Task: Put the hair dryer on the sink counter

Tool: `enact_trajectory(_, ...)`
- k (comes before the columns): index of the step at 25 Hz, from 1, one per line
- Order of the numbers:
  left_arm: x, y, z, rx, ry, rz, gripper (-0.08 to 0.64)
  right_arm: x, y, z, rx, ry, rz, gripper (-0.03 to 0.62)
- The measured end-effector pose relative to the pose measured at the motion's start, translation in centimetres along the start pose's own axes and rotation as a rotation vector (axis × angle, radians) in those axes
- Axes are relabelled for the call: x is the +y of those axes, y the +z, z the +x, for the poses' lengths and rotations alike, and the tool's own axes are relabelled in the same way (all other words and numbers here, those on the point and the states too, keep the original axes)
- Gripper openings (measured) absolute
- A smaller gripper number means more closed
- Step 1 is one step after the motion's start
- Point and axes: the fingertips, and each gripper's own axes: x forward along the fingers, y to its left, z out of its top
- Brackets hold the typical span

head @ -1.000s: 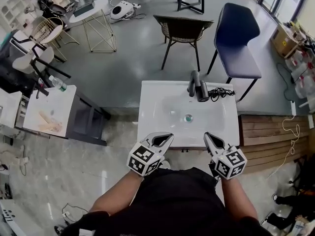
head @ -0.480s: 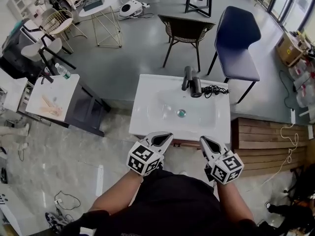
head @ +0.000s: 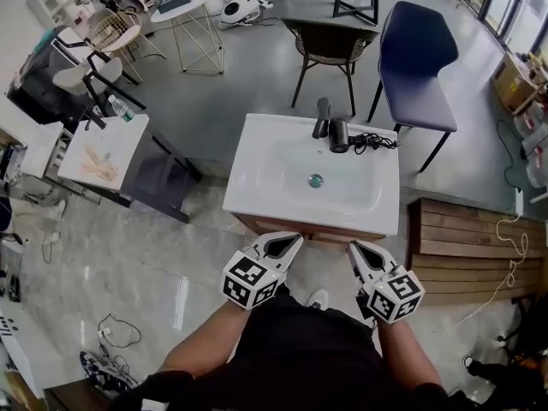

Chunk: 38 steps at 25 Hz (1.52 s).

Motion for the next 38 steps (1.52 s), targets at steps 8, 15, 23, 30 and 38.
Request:
enact_trajectory(8, -1.0, -2.1, -2.1, 0.035, 0.019, 0.003, 0.0, 1.7, -0.6, -0.3, -0.01, 0.03, -0.02, 0.003)
enact_trajectory(15, 0.8, -0.7, -2.3, 0.048, -0.045, 0.045, 0.0, 3.3, -0.5, 1.3, -0.009, -0.012, -0.008, 0.003)
enact_trajectory(23, 3.2, 0.0, -3.2, 0.049, -0.081, 0.061, 0.0, 4.7, 0.0, 3.3, -0.022, -0.052, -0.02, 0.003)
enact_trajectory(30, 3.6, -0.1, -3.7, 0.052, -0.105, 0.075, 0.0, 5.2, 0.5, 4.5, -0.026, -0.058, -0.031, 0.003)
enact_trajectory(38, 4.3, -0.4, -4.1, 0.042, -0.096, 0.063, 0.0, 5.2, 0.3, 4.8, -0.018, -0.067, -0.026, 0.003)
